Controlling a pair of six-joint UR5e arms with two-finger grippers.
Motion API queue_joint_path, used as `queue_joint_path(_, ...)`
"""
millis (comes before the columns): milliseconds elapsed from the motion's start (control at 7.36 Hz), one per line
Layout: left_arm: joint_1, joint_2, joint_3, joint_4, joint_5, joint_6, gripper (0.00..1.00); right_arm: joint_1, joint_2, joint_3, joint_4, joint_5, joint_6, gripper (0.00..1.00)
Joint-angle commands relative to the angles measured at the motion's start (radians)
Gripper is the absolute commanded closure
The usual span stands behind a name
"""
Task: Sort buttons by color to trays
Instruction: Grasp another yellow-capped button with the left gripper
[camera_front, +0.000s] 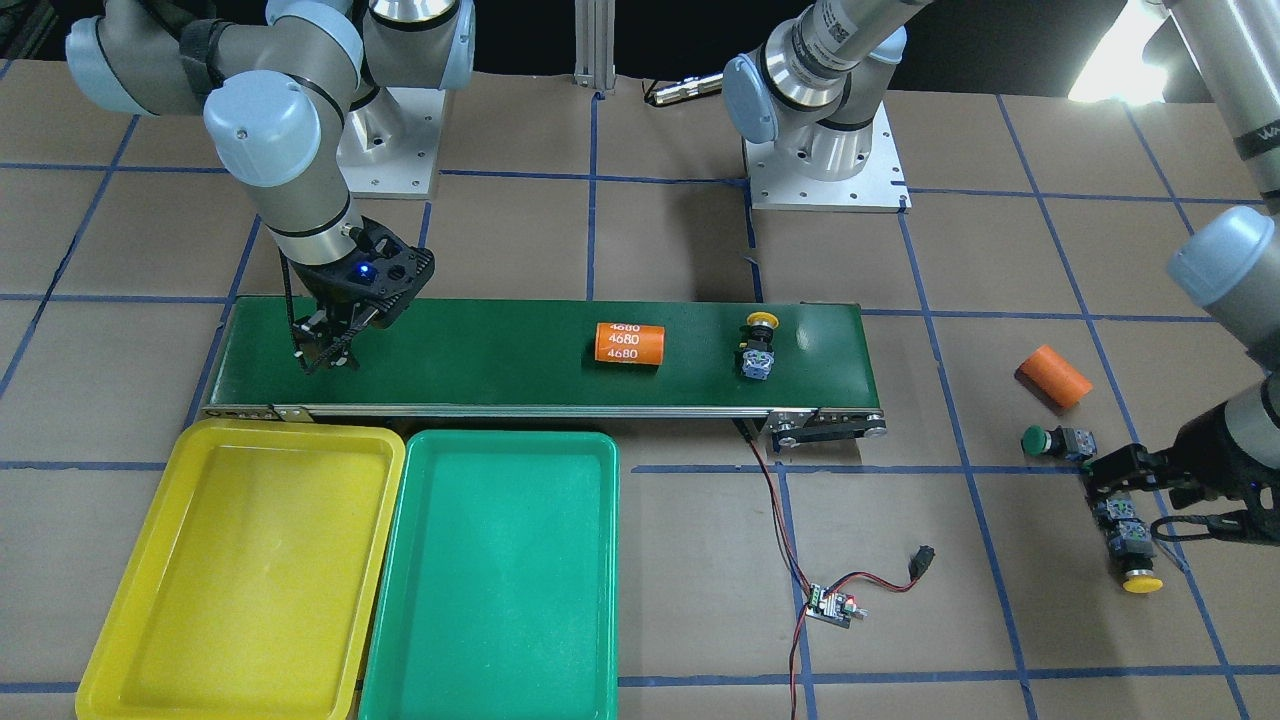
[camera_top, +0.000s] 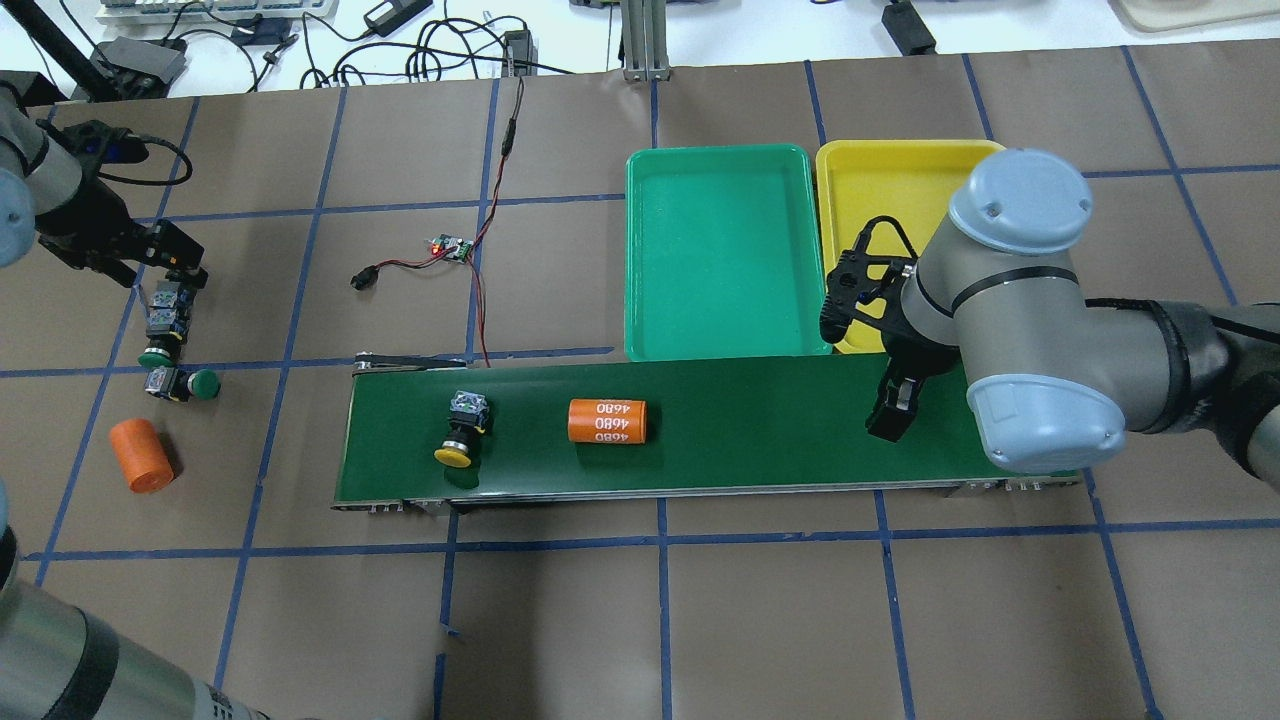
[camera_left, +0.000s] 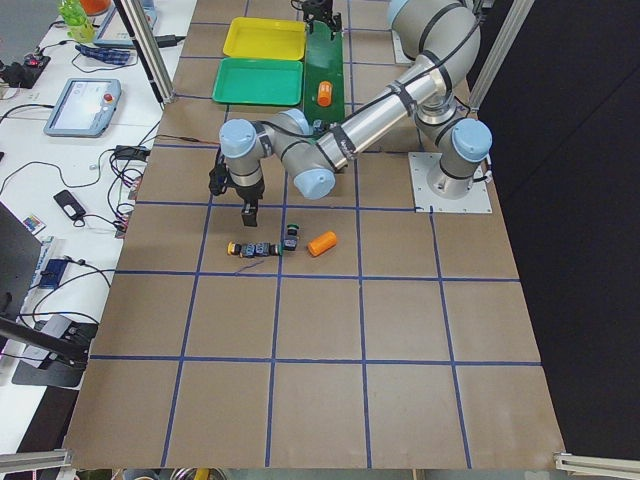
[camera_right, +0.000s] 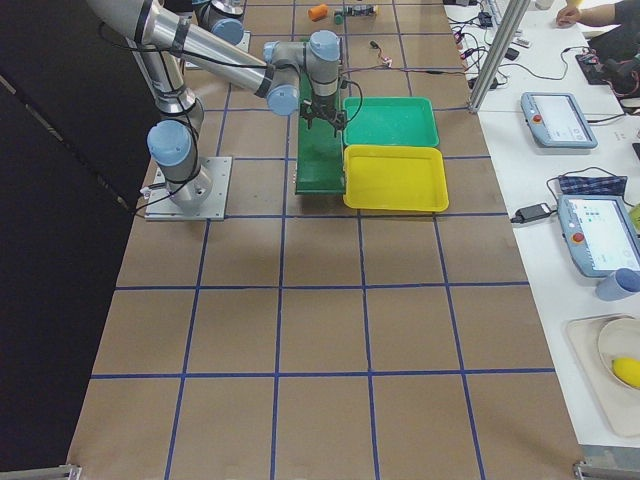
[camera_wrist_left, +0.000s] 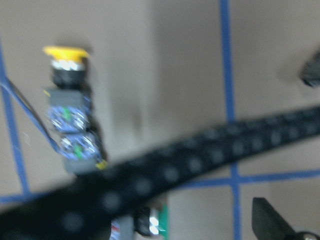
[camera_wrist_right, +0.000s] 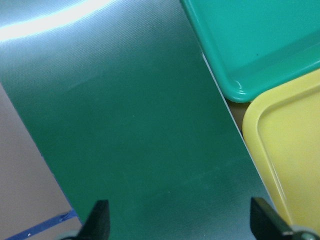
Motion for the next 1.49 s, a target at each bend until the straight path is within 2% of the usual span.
queue_joint_path(0,0.026,-0.136,0.112,0.030,0.004,0.062,0.00,0.000,-0.003,-0.001,0.011,-0.001,0.272,0.00)
queue_joint_path(136,0.028,-0.168,0.110,0.076,0.005,0.073,0.00,0.000,-0.007,-0.001,0.011,-0.001,0.337,0.00)
queue_joint_path(408,0.028,-0.190,0.094,0.081,0.002,0.074,0.00,0.000,-0.011,-0.001,0.002,0.001,0.419,0.00)
queue_joint_path(815,0.031,-0.208,0.093,0.110,0.002,0.096,0.02,0.000,-0.031,-0.006,0.011,-0.014,0.666,0.00)
queue_joint_path(951,0.031,-0.210,0.107,0.114,0.005,0.110,0.33,0.000,-0.031,-0.006,0.011,-0.016,0.753,0.00)
queue_joint_path(1087,0.031,-0.211,0.089,0.112,0.002,0.110,0.79,0.002,-0.033,-0.006,0.011,-0.016,0.813,0.00)
queue_joint_path(1223,0.031,-0.210,0.092,0.112,0.002,0.105,0.91,0.002,-0.033,-0.006,0.012,-0.016,0.852,0.00)
queue_joint_path(1358,0.031,-0.178,0.090,0.101,0.005,0.098,0.95,0.002,-0.034,-0.007,-0.001,-0.002,0.896,0.00)
